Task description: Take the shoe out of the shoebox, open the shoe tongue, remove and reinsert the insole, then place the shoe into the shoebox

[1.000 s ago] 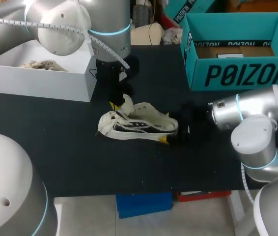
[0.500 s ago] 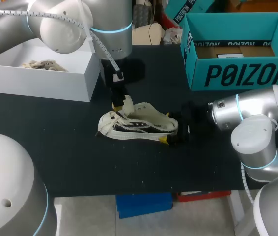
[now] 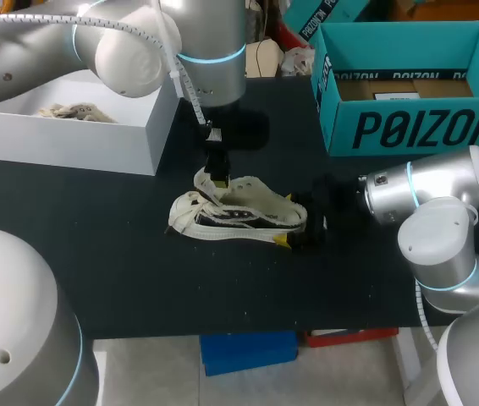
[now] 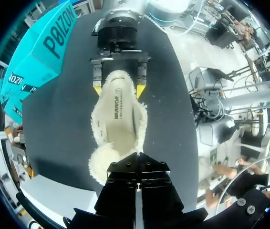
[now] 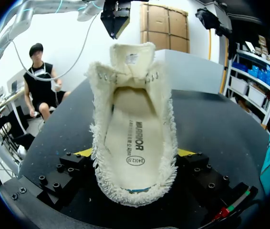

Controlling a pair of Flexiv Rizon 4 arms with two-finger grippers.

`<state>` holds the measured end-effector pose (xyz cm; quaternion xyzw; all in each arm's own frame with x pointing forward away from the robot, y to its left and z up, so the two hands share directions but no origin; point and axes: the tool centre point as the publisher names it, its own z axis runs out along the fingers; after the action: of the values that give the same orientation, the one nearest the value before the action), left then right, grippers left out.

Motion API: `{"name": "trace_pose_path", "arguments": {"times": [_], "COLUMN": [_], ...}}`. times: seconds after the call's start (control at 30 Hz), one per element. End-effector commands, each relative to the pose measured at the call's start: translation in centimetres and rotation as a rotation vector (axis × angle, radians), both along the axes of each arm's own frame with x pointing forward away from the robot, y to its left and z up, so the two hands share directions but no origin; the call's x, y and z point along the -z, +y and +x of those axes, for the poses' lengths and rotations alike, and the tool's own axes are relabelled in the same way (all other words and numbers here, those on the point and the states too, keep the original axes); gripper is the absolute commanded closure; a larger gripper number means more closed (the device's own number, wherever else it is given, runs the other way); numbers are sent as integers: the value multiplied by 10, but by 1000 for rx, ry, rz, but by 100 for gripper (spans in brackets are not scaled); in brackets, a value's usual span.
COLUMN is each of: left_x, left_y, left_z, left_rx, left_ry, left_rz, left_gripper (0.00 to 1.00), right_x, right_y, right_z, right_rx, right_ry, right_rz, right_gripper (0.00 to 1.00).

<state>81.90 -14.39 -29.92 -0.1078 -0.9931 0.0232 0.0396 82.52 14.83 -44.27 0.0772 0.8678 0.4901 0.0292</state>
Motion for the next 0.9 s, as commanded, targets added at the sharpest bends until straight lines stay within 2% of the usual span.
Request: {"name": "trace_pose_path", "arguments": {"times": [0.03, 0.17, 0.33, 0.9], "left_x": [15, 25, 39, 75], "left_y": [-14, -21, -27, -39], "left_z": [24, 31, 31, 8], "left_rx": [70, 46, 4, -13], "left_ry": [67, 99, 149, 217], "left_rz": [-27, -32, -23, -54], "left_gripper": [100, 100, 100, 100], "right_x": [5, 5, 5, 5], "right_y": [1, 1, 1, 1], "right_z": [0, 0, 0, 0], "right_rx": [1, 1, 1, 1], "right_ry": [1, 1, 1, 1], "right_rz": [-2, -2, -2, -2], "right_gripper": [100, 100, 100, 100]}}
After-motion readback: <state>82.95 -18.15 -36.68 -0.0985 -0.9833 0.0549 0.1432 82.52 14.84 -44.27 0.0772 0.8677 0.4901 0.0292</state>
